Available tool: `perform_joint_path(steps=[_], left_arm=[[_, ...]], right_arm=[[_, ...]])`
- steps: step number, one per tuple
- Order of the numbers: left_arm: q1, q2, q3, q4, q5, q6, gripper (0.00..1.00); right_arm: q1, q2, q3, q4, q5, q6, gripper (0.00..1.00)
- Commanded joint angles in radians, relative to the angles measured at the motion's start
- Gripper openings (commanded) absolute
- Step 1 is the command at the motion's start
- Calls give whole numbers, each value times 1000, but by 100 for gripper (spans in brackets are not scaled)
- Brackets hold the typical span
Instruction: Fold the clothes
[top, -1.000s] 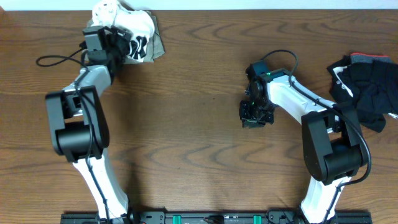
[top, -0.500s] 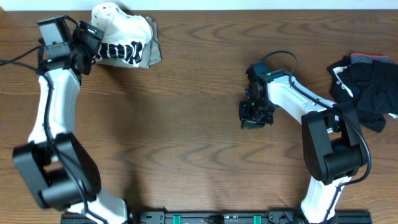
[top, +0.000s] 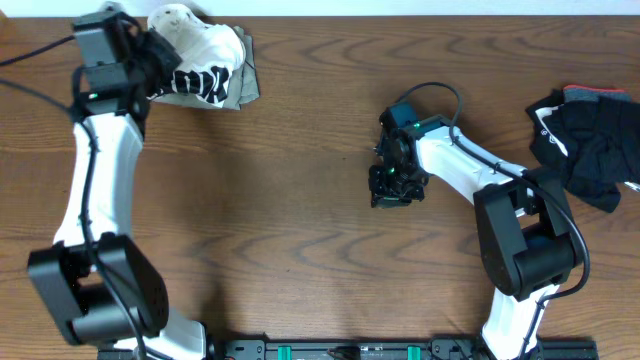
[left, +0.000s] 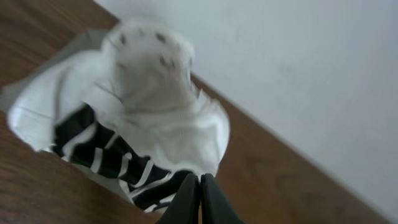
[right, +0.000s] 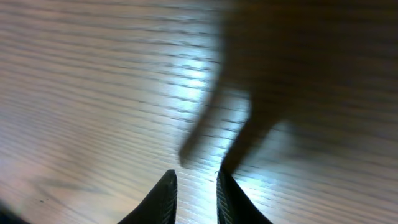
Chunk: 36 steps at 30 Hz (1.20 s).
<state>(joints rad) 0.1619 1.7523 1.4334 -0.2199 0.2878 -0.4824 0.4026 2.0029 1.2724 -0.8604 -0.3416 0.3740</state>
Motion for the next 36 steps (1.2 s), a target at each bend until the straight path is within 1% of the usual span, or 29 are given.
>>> perform_joint_path(steps=[1,6,10,12,14,16,19,21,24,29,33,36], left_arm=[[-18,100,7,-5,6,108,6],[-17,201,7,37,-94,105,6],[-17,276,7,149,-130,117,6],[-17,327,7,233,-174,121,6],[-17,367,7,274,-224,149,6],[-16,403,7,283,-298,204,6],[-15,431,7,240,-390,291,6],[-11,431,7,207,-402,299,6],[-10,391,7,194,-401,299,6],[-32,229,7,226,-400,286,6],[-64,98,7,232,-323,286,6],[-92,55,7,230,-314,259,6]], right_arm=[[22,30,-18,15,-3,-20,22],[43,30,-18,16,-3,-21,22],[66,30,-18,27,-2,-24,22],[74,30,-18,31,-2,-24,22],[80,30,-18,31,-2,-24,22],[89,30,-18,29,-2,-23,23],[101,30,-18,26,-3,-23,23],[105,30,-18,23,-3,-24,23],[105,30,-18,11,-3,-24,23],[111,30,-18,-11,-3,-24,22],[113,30,-18,-10,-3,-23,22],[114,30,-18,-11,-3,-23,22]])
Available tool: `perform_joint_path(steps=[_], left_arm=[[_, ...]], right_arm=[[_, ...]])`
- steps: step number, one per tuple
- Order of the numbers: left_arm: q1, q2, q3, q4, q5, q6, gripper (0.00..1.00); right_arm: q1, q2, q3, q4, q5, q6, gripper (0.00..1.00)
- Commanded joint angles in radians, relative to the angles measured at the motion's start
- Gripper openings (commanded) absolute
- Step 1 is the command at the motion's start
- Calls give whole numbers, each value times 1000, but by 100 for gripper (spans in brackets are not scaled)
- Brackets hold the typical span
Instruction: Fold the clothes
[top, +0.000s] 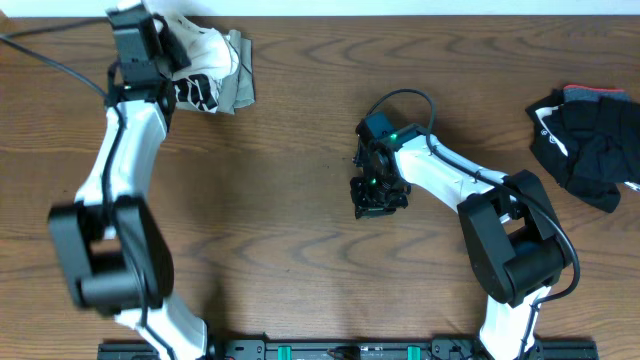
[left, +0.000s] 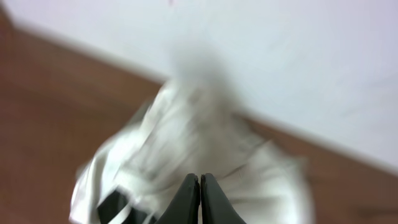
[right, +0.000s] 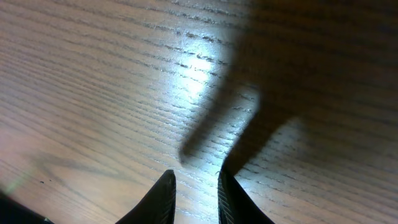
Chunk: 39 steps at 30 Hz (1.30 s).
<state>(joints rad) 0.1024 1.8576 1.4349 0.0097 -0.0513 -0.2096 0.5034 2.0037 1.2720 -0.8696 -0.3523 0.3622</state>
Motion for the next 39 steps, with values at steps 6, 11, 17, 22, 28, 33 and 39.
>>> perform_joint_path(steps=[6,11,17,22,28,33,39], left_arm=[[-66,13,5,14,25,-32,6],[-64,146,6,97,25,-32,6],[-64,328,46,173,25,-31,6],[-64,428,134,67,25,-17,6],[-64,355,187,17,25,7,6],[-59,253,234,28,13,8,6],[-35,257,267,46,-17,15,6]], right_arm=[[22,29,-17,-13,4,-12,22],[21,29,-17,-17,4,-20,22],[21,29,-17,-17,4,-24,23],[22,29,-17,-26,4,-27,22],[22,29,-17,-31,4,-27,23],[21,29,-17,-34,4,-27,22],[35,29,-17,-44,4,-27,22]])
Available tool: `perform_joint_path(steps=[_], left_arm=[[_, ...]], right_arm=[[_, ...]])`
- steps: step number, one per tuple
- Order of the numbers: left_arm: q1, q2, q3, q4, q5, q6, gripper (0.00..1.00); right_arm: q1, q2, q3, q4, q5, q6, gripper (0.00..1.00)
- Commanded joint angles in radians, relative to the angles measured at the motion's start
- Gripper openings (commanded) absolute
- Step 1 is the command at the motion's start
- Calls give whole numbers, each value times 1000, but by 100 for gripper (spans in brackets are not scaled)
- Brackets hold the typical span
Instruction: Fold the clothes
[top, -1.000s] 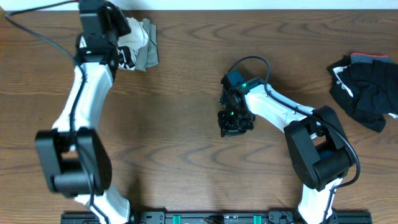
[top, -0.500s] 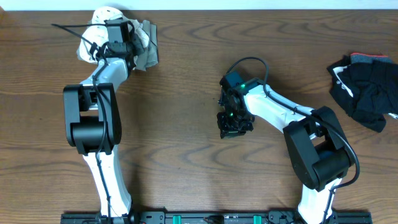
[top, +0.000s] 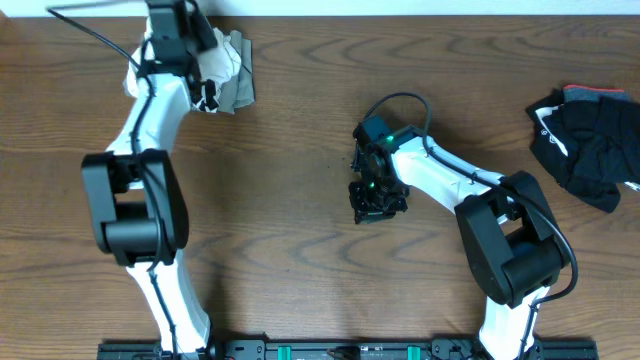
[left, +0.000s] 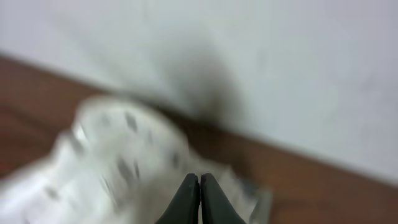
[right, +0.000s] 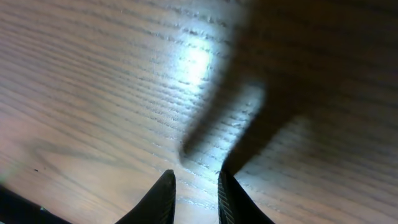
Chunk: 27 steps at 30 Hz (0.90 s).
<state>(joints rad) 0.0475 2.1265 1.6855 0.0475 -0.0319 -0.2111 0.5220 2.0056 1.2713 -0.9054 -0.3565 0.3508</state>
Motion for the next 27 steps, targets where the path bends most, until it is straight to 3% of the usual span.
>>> perform_joint_path(steps=[1,18,27], left_arm=[[24,-6,17,20,-55,17,6],[80,216,17,99,-59,80,6],[76,72,17,87,-54,79,6]], right_arm=[[16,27,-16,-12,8,-16,23],[16,27,-16,-20,8,-8,24],[16,27,-16,-40,8,-8,23]])
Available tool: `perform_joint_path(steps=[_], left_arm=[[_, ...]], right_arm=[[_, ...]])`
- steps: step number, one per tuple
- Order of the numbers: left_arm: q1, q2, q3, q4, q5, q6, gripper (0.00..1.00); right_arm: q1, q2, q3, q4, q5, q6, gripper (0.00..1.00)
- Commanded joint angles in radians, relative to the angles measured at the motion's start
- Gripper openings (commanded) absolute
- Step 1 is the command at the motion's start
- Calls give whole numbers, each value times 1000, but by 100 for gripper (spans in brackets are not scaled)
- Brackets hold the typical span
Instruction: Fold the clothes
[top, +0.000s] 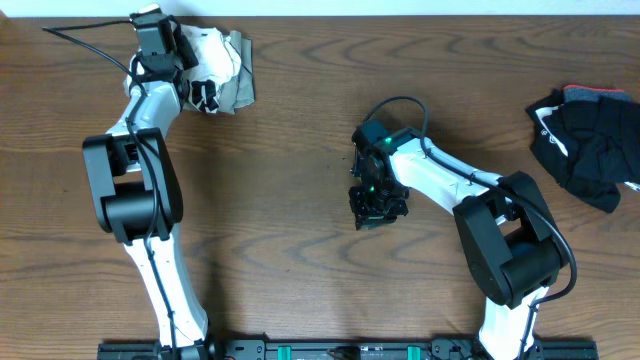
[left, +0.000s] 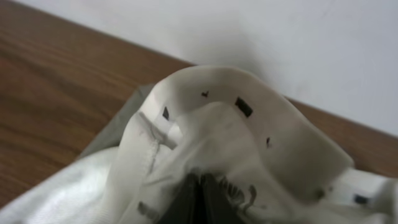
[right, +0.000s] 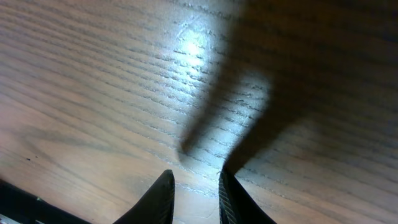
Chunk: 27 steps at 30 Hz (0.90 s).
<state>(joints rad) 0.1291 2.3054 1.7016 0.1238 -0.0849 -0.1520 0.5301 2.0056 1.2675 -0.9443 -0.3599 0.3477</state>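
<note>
A crumpled white garment with black stripes and small black marks (top: 215, 70) lies bunched at the table's far left corner, on a grey-green cloth (top: 243, 88). In the left wrist view the white garment (left: 249, 143) fills the frame. My left gripper (left: 199, 198) is shut, its tips pressed against the white folds with no cloth visibly between them. My right gripper (right: 194, 182) is slightly open just above bare wood near the table's middle, holding nothing. The right gripper (top: 378, 208) points down in the overhead view.
A heap of black clothes with a red edge (top: 585, 140) lies at the far right edge. The white wall (left: 261, 37) runs close behind the white garment. The wooden table (top: 300, 250) stretches between the two piles. A black cable (top: 80, 35) trails from the left arm.
My left gripper has shifted a little to the left along the back edge and now sits closer on the white garment, tips touching the cloth. The right gripper has barely moved.
My left gripper, shut throughout, was first at the left side of the white bundle. It then stood at the back edge, then behind the bundle, and is now pressed into it. The right gripper edged slightly left over bare wood, staying slightly open.
</note>
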Motion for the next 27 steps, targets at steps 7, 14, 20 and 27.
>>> perform_joint_path(steps=[7,14,20,27], left_arm=[[-40,-224,1,12,50,21,6],[-68,-145,1,32,50,20,6],[-62,-10,1,34,-4,21,6],[-60,28,1,31,-6,21,6]], right_arm=[[8,27,-13,18,11,-5,24],[8,27,-13,10,12,-5,24],[8,27,-13,12,12,-14,25],[8,27,-13,10,11,-16,25]])
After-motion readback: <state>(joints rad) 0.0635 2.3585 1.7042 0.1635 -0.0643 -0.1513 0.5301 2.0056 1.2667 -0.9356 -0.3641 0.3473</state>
